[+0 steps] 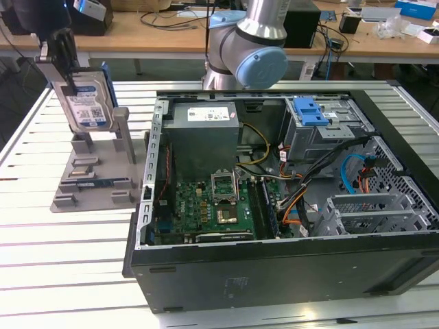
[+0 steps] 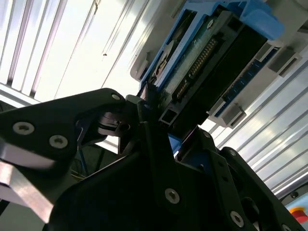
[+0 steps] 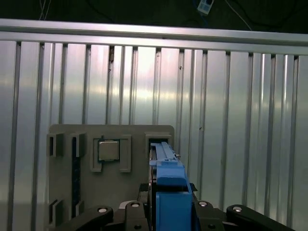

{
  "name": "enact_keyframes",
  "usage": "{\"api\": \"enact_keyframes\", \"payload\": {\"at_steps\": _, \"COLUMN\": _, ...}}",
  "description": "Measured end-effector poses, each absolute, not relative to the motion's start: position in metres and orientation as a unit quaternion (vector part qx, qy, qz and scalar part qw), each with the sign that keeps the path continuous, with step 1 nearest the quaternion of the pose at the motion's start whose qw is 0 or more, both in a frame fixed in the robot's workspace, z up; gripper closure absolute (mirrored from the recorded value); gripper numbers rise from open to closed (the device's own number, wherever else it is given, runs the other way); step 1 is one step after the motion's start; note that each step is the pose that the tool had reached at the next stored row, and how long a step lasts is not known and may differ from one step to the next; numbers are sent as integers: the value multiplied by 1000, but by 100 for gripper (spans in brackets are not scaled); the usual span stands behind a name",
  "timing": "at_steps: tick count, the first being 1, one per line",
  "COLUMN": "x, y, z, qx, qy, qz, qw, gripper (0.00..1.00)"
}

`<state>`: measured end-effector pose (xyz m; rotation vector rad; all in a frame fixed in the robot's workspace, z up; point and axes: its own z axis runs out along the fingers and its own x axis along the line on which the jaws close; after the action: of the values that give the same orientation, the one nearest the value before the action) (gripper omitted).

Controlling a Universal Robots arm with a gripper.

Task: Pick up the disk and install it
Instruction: 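Pick up the disk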

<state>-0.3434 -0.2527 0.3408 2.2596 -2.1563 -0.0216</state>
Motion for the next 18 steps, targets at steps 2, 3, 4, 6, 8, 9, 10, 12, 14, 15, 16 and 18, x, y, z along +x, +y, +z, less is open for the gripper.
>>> {"api": "enact_keyframes", "payload": {"at_steps": 2, "x": -343, "y": -253, "z": 343, "qx": 723, "qy": -690, "qz": -7, "qw": 9, "gripper": 63}}
{"api": "enact_keyframes", "payload": {"at_steps": 3, "x": -343, "y": -252, "z": 345, "qx": 723, "qy": -690, "qz": -7, "qw": 9, "gripper": 63}}
{"api": "enact_keyframes", "payload": {"at_steps": 4, "x": -343, "y": -252, "z": 347, "qx": 723, "qy": -690, "qz": -7, "qw": 9, "gripper": 63}}
{"api": "enact_keyframes", "payload": {"at_steps": 6, "x": -343, "y": -252, "z": 350, "qx": 723, "qy": -690, "qz": -7, "qw": 9, "gripper": 63}}
{"api": "enact_keyframes", "payload": {"at_steps": 8, "x": -343, "y": -252, "z": 353, "qx": 723, "qy": -690, "qz": -7, "qw": 9, "gripper": 63}}
{"api": "enact_keyframes", "payload": {"at_steps": 9, "x": -343, "y": -252, "z": 356, "qx": 723, "qy": -690, "qz": -7, "qw": 9, "gripper": 63}}
{"api": "enact_keyframes", "payload": {"at_steps": 10, "x": -343, "y": -252, "z": 357, "qx": 723, "qy": -690, "qz": -7, "qw": 9, "gripper": 63}}
{"api": "enact_keyframes", "payload": {"at_steps": 12, "x": -343, "y": -252, "z": 361, "qx": 723, "qy": -690, "qz": -7, "qw": 9, "gripper": 63}}
{"api": "enact_keyframes", "payload": {"at_steps": 14, "x": -343, "y": -252, "z": 363, "qx": 723, "qy": -690, "qz": -7, "qw": 9, "gripper": 63}}
{"api": "enact_keyframes", "payload": {"at_steps": 15, "x": -343, "y": -252, "z": 365, "qx": 723, "qy": -690, "qz": -7, "qw": 9, "gripper": 63}}
{"api": "enact_keyframes", "payload": {"at_steps": 16, "x": -343, "y": -252, "z": 366, "qx": 723, "qy": -690, "qz": -7, "qw": 9, "gripper": 63}}
{"api": "enact_keyframes", "payload": {"at_steps": 18, "x": -343, "y": -252, "z": 372, "qx": 723, "qy": -690, "qz": -7, "qw": 9, "gripper": 63}}
